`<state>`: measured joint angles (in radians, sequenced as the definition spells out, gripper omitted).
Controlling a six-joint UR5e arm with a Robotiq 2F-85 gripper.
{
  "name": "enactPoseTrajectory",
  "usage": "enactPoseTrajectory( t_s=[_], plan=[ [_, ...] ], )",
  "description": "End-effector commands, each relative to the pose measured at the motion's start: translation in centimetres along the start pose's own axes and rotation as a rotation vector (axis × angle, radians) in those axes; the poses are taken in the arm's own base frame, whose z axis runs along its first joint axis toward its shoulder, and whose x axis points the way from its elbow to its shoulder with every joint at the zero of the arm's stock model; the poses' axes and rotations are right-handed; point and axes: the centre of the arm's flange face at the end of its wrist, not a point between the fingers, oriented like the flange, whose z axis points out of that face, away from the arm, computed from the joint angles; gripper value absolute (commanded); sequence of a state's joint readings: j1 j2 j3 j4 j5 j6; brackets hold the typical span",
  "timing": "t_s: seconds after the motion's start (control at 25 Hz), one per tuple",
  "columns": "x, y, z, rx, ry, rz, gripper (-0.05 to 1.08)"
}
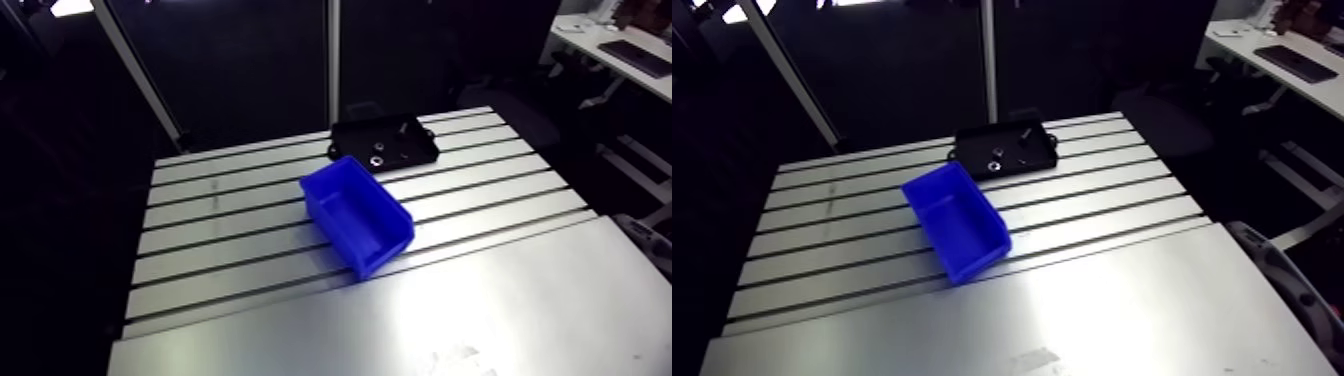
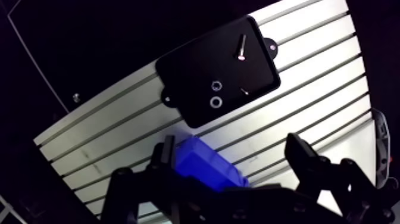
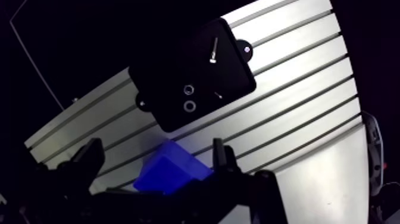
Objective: Pick up the M10 bolt from the tray and put it into the blue bin.
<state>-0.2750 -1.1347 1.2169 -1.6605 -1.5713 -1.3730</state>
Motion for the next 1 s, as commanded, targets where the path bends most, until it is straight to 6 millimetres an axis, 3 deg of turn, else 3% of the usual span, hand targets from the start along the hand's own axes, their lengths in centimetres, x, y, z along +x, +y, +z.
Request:
enactPoseTrajectory(
  t_s=[0.04,0.24,0.6,1.0],
  plan=[
    [2.4,1.3,3.1,-0.005,0.000,0.031,0.01],
    [3.9,2.2,6.0,-0.012,-0.028,0.045,0.02],
    [5.9,4.6,9.9,-0.009,-0.041,0.071,0.34],
    [7.3,5.5,15.4,-0.008,-0.068,0.084,0.40]
  ],
)
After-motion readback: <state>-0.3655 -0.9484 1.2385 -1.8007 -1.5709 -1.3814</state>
